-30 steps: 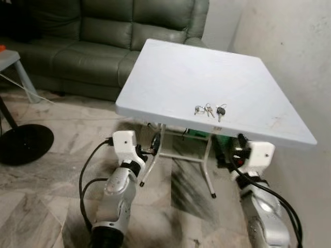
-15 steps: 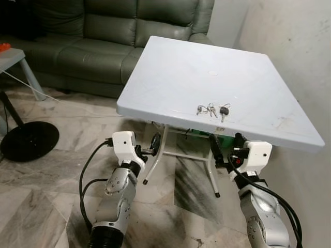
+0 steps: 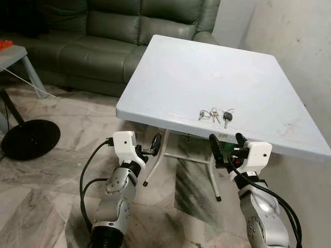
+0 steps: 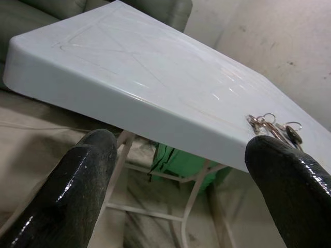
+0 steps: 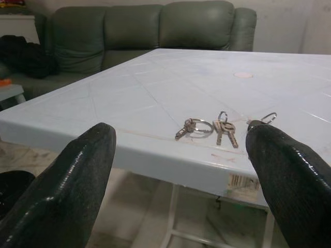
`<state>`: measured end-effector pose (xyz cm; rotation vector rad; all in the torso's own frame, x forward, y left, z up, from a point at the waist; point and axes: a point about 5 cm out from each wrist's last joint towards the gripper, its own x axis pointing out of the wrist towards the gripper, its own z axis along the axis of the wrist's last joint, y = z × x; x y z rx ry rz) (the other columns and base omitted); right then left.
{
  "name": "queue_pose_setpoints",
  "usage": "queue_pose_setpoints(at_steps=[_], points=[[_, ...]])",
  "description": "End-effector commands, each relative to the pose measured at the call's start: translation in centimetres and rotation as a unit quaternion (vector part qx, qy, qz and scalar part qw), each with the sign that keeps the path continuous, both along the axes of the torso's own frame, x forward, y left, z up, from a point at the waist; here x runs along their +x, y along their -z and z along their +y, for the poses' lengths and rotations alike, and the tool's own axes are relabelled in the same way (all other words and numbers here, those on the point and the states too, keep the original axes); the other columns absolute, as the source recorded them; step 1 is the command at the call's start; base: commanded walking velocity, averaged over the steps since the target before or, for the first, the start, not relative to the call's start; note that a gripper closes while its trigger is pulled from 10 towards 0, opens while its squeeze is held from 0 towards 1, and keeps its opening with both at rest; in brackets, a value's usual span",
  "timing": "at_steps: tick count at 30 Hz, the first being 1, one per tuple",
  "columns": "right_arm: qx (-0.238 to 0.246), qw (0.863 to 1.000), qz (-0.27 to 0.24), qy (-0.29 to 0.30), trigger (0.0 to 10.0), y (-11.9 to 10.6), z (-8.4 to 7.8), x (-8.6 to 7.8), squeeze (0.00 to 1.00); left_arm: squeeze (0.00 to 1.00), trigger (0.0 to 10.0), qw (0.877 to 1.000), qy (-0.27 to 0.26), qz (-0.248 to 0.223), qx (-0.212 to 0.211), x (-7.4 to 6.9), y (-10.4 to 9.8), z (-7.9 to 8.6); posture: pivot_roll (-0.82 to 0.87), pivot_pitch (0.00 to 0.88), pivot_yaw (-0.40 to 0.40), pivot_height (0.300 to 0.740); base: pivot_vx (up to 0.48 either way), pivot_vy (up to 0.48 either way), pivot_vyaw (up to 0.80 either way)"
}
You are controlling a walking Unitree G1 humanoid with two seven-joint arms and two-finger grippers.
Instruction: Hang keys on a hook
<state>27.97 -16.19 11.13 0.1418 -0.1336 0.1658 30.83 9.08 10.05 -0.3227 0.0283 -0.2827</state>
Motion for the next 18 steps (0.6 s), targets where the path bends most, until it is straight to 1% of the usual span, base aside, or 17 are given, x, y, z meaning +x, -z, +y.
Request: queue_pose_setpoints(at_steps=[1, 18], points=[[-0.002, 1.0, -0.004, 0.006, 10.0, -0.28, -0.38, -0.1, 0.0, 0.0, 10.0, 1.0, 0.008, -0.001, -0.007, -0.15, -0.19, -0.6, -0.02, 0.056, -0.115, 0.719, 0.285, 0.0, 0.0], [0.0, 1.0, -0.003, 0.009, 10.0, -0.22, -0.34, -0.1, 0.0, 0.0, 10.0, 1.0, 0.01, -0.001, -0.004, -0.02, -0.3, -0.58, -0.02, 0.063, -0.111, 0.719, 0.289, 0.0, 0.0]])
